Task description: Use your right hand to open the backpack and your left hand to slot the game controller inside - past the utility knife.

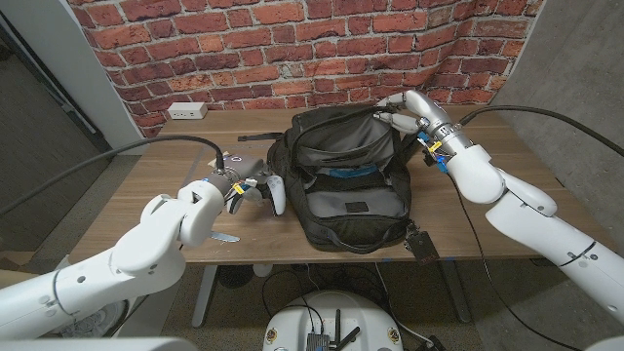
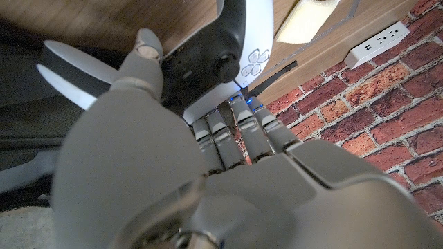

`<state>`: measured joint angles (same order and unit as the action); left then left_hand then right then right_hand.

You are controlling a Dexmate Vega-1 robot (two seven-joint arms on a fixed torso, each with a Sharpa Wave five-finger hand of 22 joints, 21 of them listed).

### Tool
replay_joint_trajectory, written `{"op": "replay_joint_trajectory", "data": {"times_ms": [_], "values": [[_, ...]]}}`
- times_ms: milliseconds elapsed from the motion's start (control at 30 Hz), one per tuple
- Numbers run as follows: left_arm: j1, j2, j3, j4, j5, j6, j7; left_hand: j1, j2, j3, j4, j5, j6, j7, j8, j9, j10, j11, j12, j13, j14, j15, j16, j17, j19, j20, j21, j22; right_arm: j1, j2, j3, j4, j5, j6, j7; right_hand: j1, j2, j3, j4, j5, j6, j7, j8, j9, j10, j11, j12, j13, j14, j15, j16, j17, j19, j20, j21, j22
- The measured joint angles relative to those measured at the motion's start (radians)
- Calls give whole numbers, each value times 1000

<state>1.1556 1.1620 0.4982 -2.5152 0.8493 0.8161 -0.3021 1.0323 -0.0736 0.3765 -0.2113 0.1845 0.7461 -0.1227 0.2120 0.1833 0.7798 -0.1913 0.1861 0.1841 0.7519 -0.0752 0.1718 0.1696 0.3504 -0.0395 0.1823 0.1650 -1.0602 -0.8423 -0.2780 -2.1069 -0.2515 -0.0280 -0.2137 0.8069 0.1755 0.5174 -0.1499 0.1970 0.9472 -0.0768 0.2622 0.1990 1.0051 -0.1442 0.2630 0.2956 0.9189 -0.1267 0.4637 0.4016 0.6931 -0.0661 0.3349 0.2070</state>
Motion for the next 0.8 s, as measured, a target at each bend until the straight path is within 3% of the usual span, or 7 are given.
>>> {"op": "replay_joint_trajectory", "data": {"times_ms": [800], "values": [[20,-152,70,-44,238,22,-133,0,0,3,-3,1,2,-1,-7,1,-1,-1,3,0,6,6,3,1,9,-2,0,0,59,-5,-50,39,9,17,11,-2,1,0,0,1,6,-5,-8,-1,0,0,0,9,0,0,0,4,0,0,12,0]]}}
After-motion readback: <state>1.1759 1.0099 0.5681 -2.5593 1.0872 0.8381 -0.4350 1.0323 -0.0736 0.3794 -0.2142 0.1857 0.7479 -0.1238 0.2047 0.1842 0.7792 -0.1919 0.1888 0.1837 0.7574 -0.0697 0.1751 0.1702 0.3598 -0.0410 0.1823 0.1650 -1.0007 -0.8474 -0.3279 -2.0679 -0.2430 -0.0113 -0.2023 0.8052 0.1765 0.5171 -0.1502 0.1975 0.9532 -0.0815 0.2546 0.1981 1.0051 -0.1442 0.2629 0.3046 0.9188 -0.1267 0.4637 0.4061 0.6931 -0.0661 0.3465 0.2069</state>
